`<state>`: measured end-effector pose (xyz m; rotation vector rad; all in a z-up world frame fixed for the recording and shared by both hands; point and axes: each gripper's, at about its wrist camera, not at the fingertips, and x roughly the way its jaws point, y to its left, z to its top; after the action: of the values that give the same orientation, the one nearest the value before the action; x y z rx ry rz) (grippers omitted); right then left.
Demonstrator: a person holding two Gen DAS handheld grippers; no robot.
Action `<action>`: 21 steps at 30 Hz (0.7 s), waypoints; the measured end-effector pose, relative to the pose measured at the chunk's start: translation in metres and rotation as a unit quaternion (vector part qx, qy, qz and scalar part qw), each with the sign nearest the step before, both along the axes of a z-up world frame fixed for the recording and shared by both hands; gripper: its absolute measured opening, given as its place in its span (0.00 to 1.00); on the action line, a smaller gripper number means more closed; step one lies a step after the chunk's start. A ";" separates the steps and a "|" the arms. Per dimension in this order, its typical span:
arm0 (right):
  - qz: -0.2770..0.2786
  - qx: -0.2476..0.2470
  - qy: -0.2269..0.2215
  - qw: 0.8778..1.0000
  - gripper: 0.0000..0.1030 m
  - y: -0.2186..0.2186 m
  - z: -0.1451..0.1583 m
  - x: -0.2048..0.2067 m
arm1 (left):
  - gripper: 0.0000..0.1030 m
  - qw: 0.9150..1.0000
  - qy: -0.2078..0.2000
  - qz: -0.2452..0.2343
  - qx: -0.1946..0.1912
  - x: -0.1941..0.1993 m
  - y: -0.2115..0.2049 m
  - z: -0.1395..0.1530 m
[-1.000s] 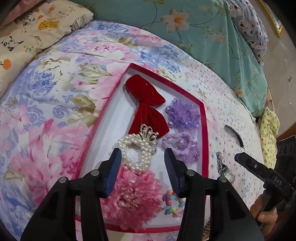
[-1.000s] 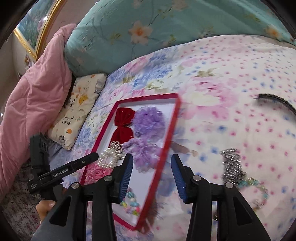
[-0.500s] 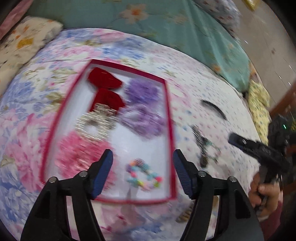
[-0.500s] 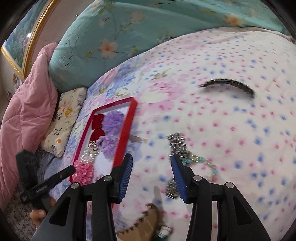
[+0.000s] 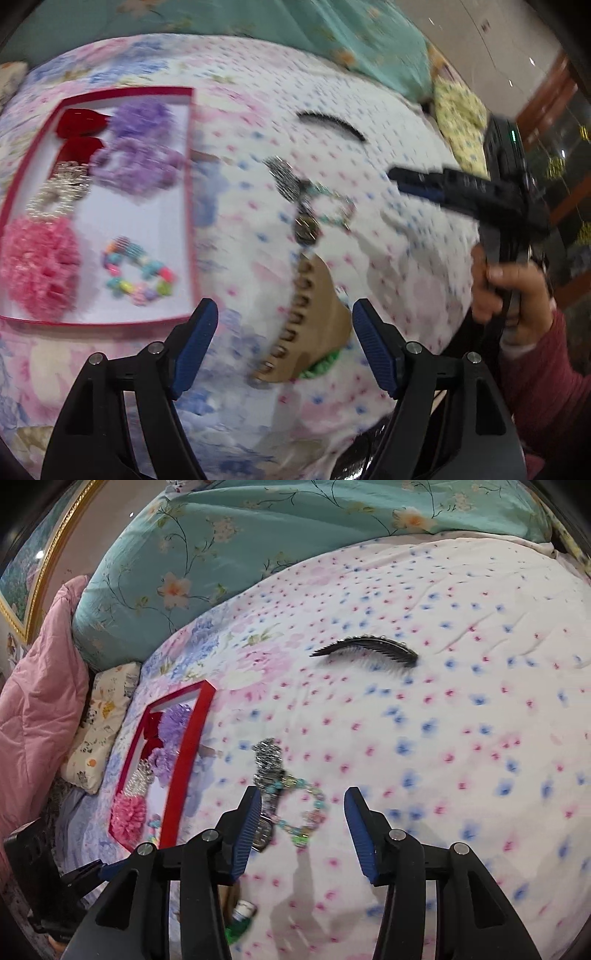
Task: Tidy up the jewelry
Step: 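Grasp beige claw clip with left tool while right tool grasps black comb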
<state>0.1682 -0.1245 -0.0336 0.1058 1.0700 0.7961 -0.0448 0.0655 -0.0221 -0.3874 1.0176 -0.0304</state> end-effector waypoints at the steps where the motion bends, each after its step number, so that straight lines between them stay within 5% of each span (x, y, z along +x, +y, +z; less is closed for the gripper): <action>1: 0.003 -0.004 -0.002 1.000 0.48 -0.001 0.000 0.001 | 0.73 1.000 0.005 -0.010 0.003 0.002 -0.007 -0.003; 7: 0.037 -0.038 -0.035 0.998 0.58 -0.006 0.010 0.020 | 0.73 0.998 0.035 -0.053 0.029 0.014 -0.041 -0.018; 14: 0.069 -0.086 -0.095 0.989 0.59 0.006 0.023 0.061 | 0.73 0.994 0.083 -0.041 0.052 0.029 -0.045 -0.044; 21: 0.152 -0.133 -0.126 0.971 0.59 0.049 -0.001 0.109 | 0.73 0.995 0.090 -0.038 0.036 0.030 -0.039 -0.056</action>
<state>0.2772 -0.0753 -0.0346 -0.3859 0.9508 0.9048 -0.0145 0.0263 -0.0777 -0.2889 1.2078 -0.0269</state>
